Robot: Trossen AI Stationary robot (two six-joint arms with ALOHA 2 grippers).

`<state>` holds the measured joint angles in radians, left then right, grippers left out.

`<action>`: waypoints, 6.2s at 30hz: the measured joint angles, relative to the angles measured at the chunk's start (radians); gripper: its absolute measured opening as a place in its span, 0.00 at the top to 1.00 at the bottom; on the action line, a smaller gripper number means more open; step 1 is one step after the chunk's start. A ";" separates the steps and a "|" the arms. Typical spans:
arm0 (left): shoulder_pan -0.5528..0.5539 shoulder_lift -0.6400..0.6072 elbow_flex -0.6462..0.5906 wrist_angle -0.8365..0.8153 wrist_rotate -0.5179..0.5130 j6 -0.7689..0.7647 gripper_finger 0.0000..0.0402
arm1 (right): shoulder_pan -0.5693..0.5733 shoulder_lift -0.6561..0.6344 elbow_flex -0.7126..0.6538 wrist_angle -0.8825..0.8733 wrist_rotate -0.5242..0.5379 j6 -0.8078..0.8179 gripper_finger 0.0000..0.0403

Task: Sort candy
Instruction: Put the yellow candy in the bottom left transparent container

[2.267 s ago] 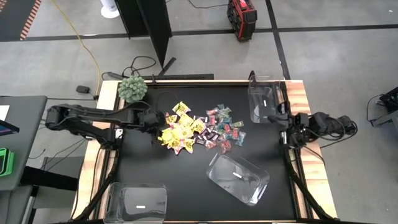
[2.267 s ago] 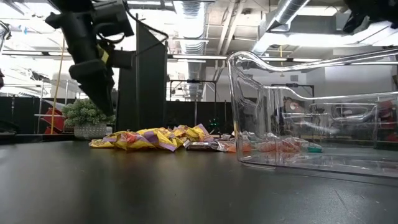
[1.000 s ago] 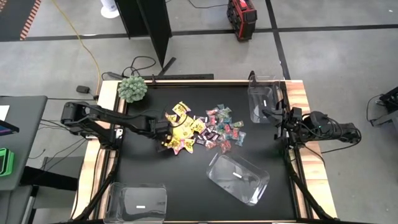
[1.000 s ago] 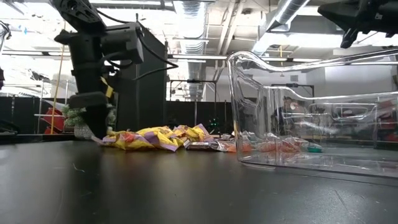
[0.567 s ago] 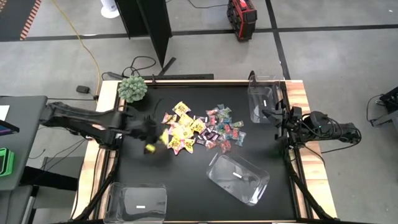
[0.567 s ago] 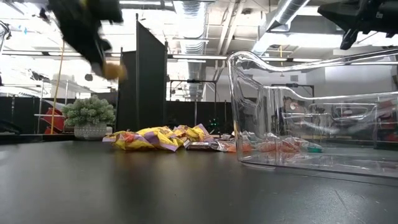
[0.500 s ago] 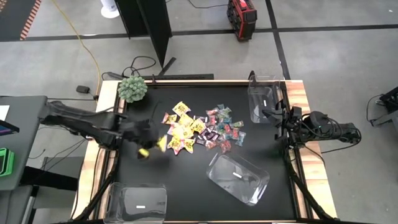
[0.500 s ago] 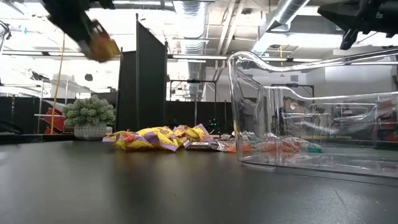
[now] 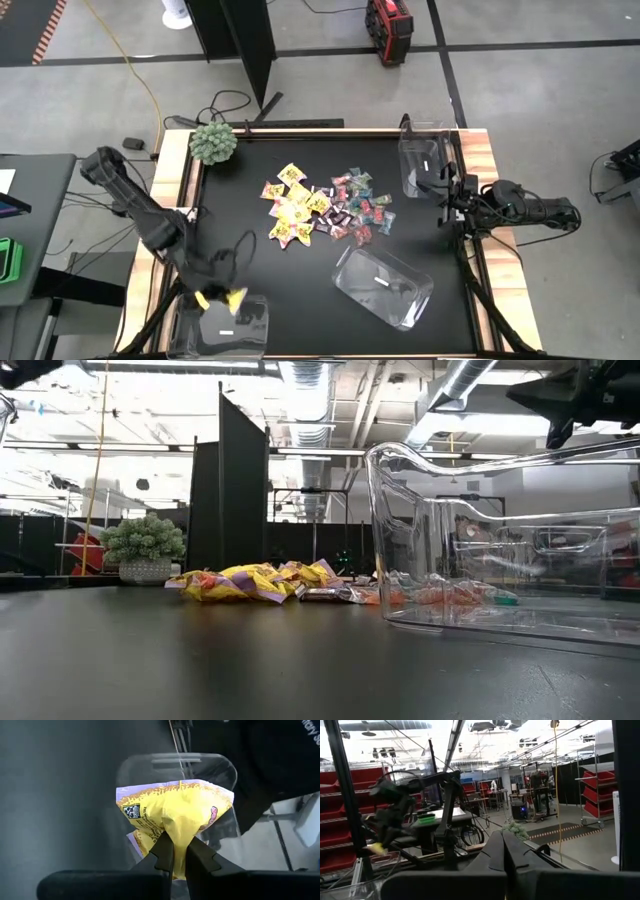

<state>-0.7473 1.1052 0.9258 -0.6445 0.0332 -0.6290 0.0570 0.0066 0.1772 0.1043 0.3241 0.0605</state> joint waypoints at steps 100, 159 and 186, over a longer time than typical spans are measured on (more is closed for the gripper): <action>0.369 0.438 0.399 -0.568 -0.331 0.064 0.84 | 0.002 -0.001 0.000 -0.081 -0.001 0.045 1.00; 1.216 0.721 0.312 -0.311 -0.204 0.967 0.87 | -0.001 -0.001 0.000 -0.023 -0.001 0.018 1.00; 0.666 0.130 0.313 -0.529 -0.012 0.607 0.98 | -0.001 0.000 0.000 -0.051 -0.001 0.019 0.97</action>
<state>-0.0817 1.2348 1.2388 -1.1733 0.0209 -0.0216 0.0563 0.0063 0.1772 0.0532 0.3233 0.0795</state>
